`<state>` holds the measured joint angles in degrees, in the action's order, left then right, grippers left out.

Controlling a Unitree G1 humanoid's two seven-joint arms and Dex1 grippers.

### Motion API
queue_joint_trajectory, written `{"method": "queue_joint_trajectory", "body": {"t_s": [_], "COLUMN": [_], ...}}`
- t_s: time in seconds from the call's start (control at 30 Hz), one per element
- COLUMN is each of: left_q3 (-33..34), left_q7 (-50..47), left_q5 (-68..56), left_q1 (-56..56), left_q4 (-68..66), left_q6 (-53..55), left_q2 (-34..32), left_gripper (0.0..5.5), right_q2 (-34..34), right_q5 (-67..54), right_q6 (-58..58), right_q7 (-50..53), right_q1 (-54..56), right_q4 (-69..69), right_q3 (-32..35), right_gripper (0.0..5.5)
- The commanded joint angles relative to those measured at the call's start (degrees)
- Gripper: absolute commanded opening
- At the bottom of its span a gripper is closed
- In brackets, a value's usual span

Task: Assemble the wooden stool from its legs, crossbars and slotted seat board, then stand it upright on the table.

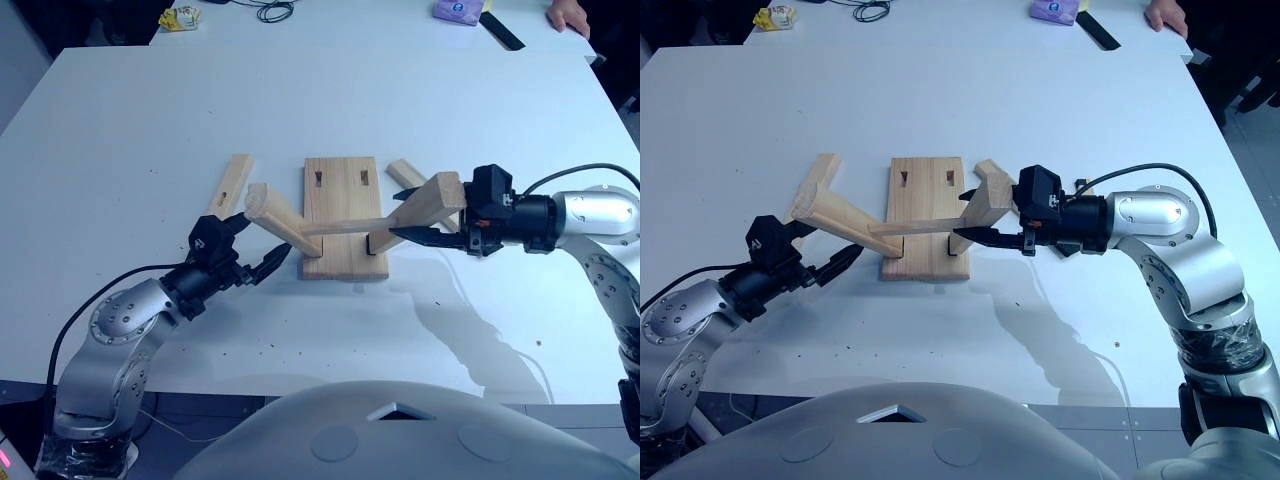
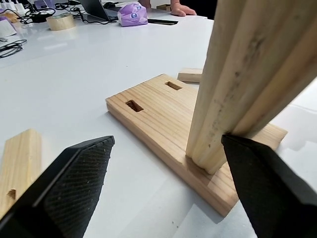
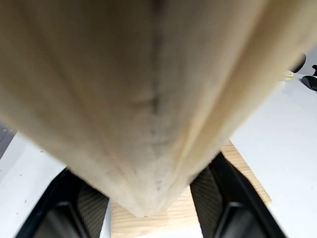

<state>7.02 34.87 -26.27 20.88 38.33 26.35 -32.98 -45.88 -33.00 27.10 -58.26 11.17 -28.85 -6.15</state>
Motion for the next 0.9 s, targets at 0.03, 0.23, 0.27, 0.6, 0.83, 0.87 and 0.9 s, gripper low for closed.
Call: {"method": "queue_joint_trajectory", "body": {"t_s": [0.03,0.23,0.27,0.6,0.83,0.87,0.9], "left_q3": [-6.4,-1.1,0.6,-6.2,7.0,7.4,7.5], "left_q7": [2.1,-0.2,-0.8,-3.1,-1.8,-2.2,-3.3], "left_q5": [-2.2,-2.4,-3.5,-3.6,-3.9,-3.3,-2.7], "left_q1": [-2.5,0.0,0.0,-6.2,1.2,0.5,-0.9], "left_q4": [3.2,1.8,2.2,6.0,0.1,-0.9,-1.9], "left_q6": [-1.3,-2.1,-1.6,0.7,-1.1,-1.5,-1.7], "left_q2": [2.3,3.7,4.1,6.9,3.5,3.4,3.6], "left_gripper": [4.02,4.02,4.02,4.02,4.02,4.02,4.02], "right_q2": [0.0,-0.5,-0.9,-0.2,0.0,0.0,0.0], "right_q5": [4.7,6.9,7.5,8.9,7.5,7.4,7.3], "right_q6": [3.9,3.7,3.5,5.1,5.6,5.5,5.5], "right_q7": [0.6,2.0,2.1,4.6,5.8,6.0,6.2], "right_q1": [-0.9,-0.8,-1.0,1.6,2.5,2.6,2.7], "right_q4": [0.9,3.5,3.9,5.1,6.8,6.9,7.1], "right_q3": [-7.4,-8.1,-8.3,-12.0,-10.4,-10.4,-10.4], "right_gripper": [2.12,2.12,2.12,2.12,2.12,2.12,2.12]}}
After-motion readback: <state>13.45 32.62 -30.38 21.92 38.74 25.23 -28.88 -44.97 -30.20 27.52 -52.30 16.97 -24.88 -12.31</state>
